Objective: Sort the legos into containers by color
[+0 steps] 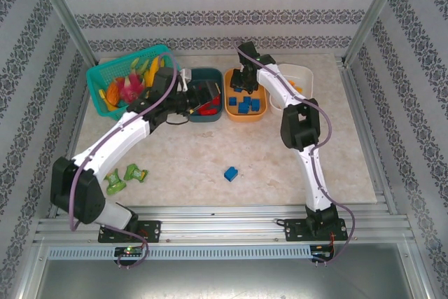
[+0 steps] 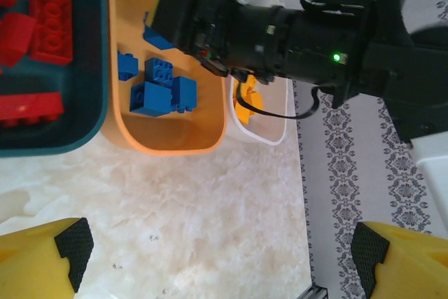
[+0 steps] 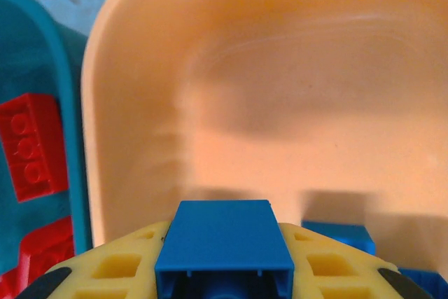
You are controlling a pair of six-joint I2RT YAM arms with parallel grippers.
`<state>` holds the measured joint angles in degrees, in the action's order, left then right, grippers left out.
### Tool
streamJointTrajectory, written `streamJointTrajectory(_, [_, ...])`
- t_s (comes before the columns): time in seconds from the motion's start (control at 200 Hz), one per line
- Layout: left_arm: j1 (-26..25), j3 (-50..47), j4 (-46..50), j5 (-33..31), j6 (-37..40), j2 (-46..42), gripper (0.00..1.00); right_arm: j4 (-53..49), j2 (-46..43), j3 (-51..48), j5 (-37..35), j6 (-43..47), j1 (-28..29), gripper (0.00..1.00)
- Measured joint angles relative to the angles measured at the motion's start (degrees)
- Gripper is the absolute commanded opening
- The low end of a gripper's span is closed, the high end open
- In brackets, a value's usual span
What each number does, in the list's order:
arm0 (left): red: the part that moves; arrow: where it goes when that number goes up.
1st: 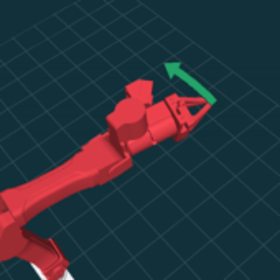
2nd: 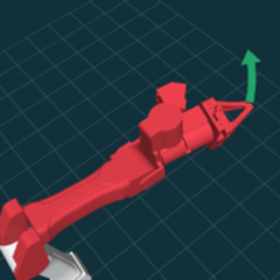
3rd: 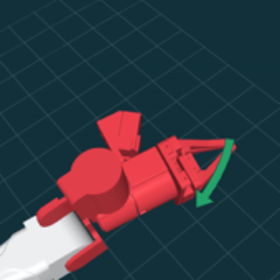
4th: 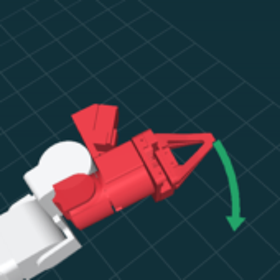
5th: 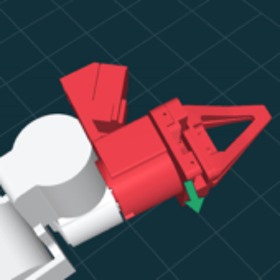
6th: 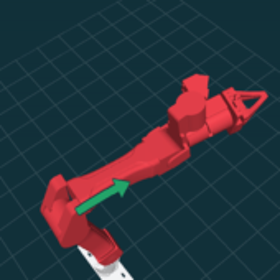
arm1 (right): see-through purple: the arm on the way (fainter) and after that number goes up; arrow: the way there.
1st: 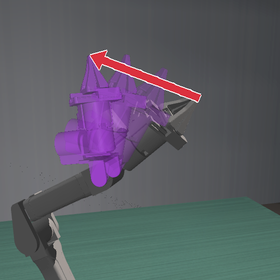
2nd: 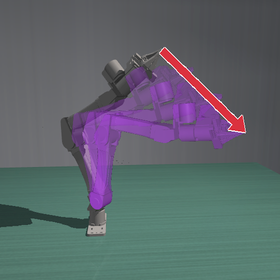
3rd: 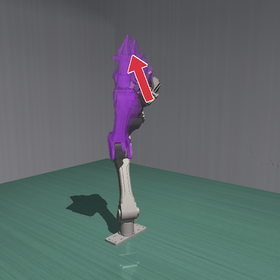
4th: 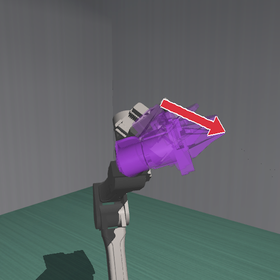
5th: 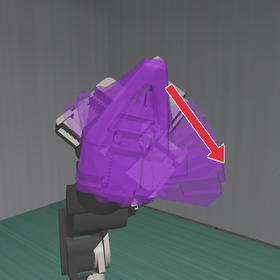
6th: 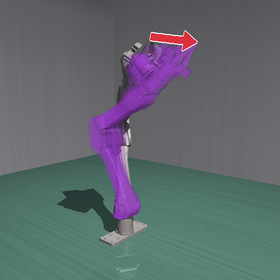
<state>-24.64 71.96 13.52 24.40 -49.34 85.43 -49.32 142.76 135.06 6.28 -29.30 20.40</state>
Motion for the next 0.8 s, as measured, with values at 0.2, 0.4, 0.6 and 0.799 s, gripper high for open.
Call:
streamJointTrajectory(0.2, [-1.07,4.09,-0.39,0.46,1.01,4.92,0.97,-1.77,3.23,2.36,2.71,-1.46,-0.72,0.38])
streamJointTrajectory(0.4, [-1.29,5.84,-0.63,0.66,1.16,6.19,0.97,-3.19,5.16,4.24,5.46,-2.32,-0.81,0.57])
streamJointTrajectory(0.6, [-1.6,6.05,-0.61,0.61,1.79,6.08,0.97,-3.76,4.22,3.72,5.79,-2.05,-0.81,0.63])
streamJointTrajectory(0.799, [-2.12,2.29,2.62,-0.07,3.56,-0.7,0.99,-1.18,-10.84,-10.05,3.78,-1.73,0.02,0.64])
